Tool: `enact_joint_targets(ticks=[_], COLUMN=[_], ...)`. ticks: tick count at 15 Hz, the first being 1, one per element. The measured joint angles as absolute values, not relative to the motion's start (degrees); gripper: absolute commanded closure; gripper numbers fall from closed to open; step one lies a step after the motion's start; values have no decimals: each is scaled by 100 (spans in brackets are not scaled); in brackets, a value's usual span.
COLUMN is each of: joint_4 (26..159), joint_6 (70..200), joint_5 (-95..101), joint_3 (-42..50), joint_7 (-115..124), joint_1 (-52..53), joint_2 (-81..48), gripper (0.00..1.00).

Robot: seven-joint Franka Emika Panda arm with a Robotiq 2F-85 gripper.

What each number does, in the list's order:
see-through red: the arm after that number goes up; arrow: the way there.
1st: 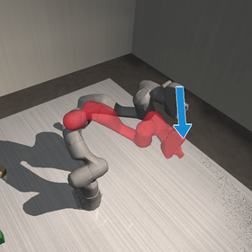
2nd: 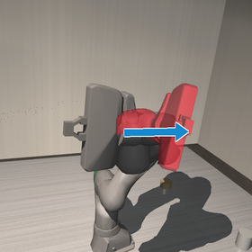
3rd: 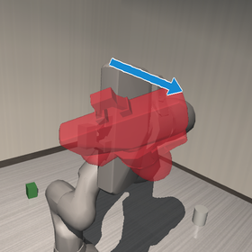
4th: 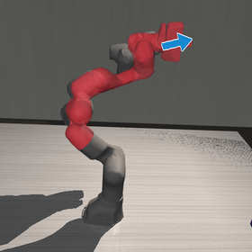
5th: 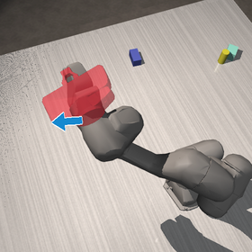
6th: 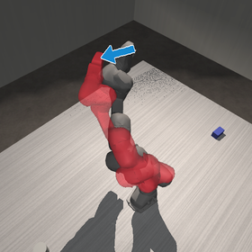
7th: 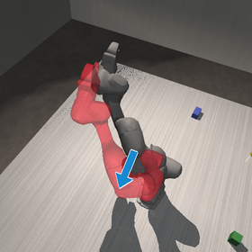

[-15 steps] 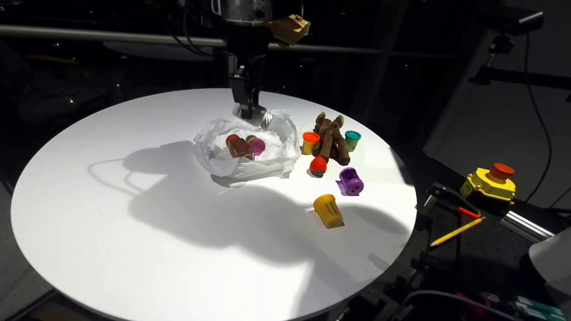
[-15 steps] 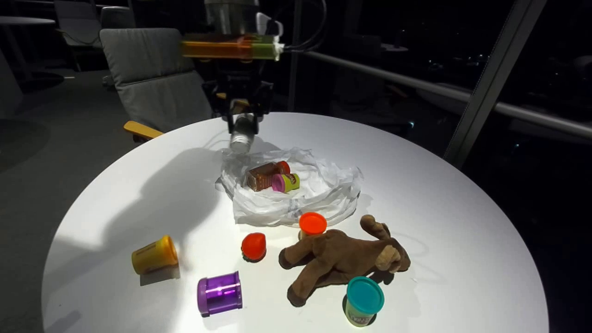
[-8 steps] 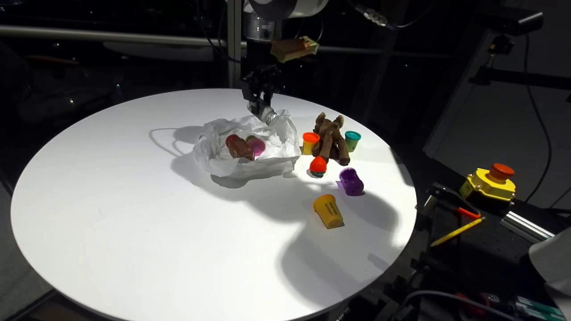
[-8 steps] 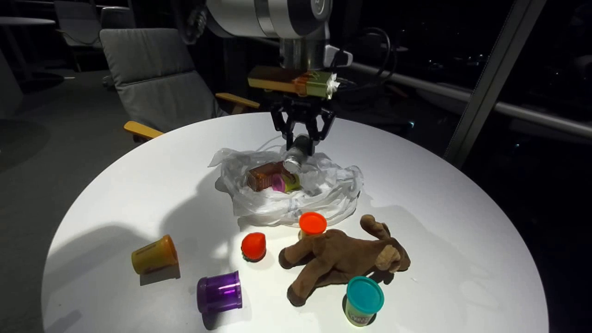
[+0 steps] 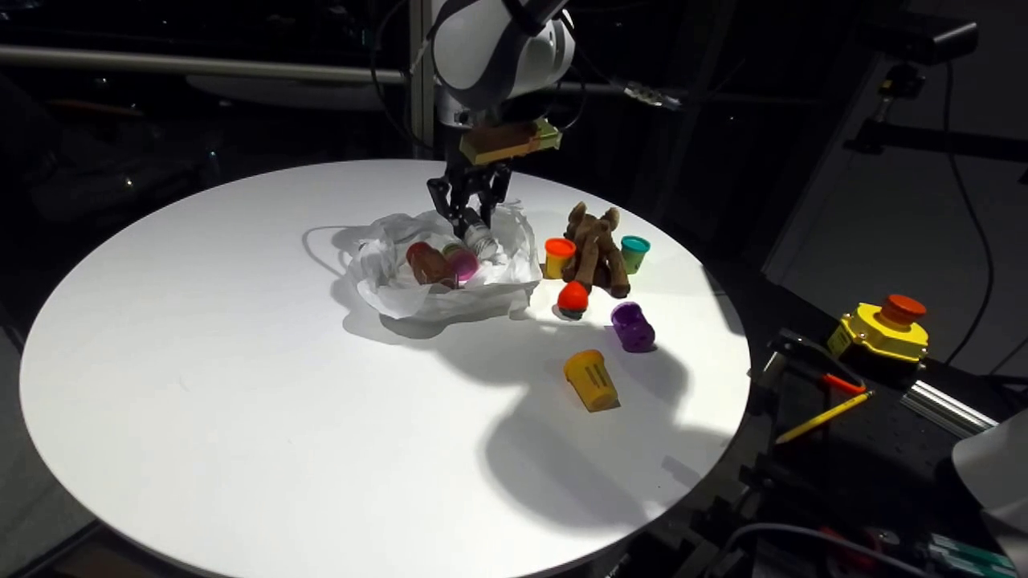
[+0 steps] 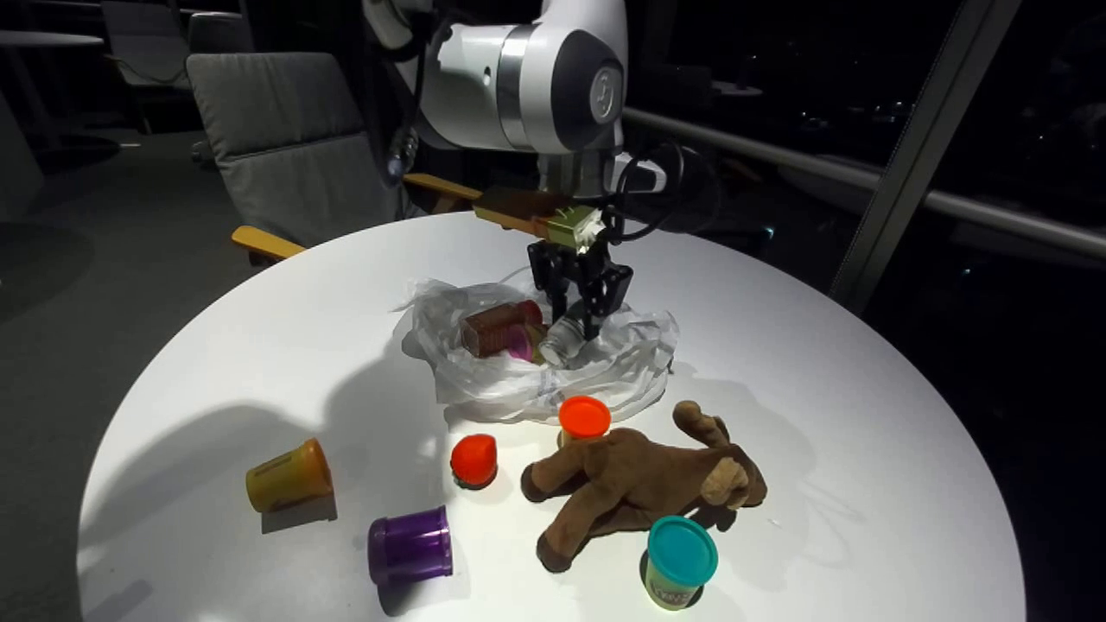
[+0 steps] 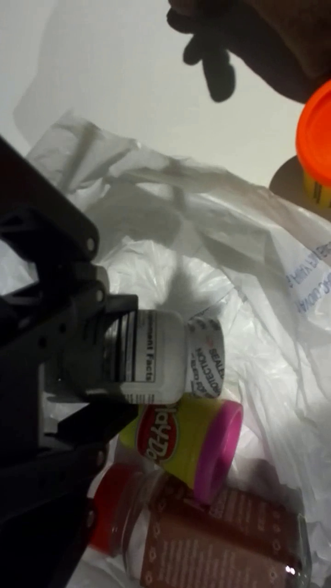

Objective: Put all the objects on the table in the white plastic bag

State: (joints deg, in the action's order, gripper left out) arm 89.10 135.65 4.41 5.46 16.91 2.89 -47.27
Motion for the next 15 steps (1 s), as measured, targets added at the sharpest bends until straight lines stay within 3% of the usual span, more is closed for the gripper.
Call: enact_joint_targets(ticks=[1, 4, 15], joint_4=[8891, 8909, 11730], joint_6=[13554, 13527, 14767], joint_5=[449, 465, -1433], joint_3=[622, 710, -8], joint_7=[1786, 1953, 2637], joint_1=[356, 514, 697], joint_2=[-4777, -4775, -2685], gripper=[22, 1, 0])
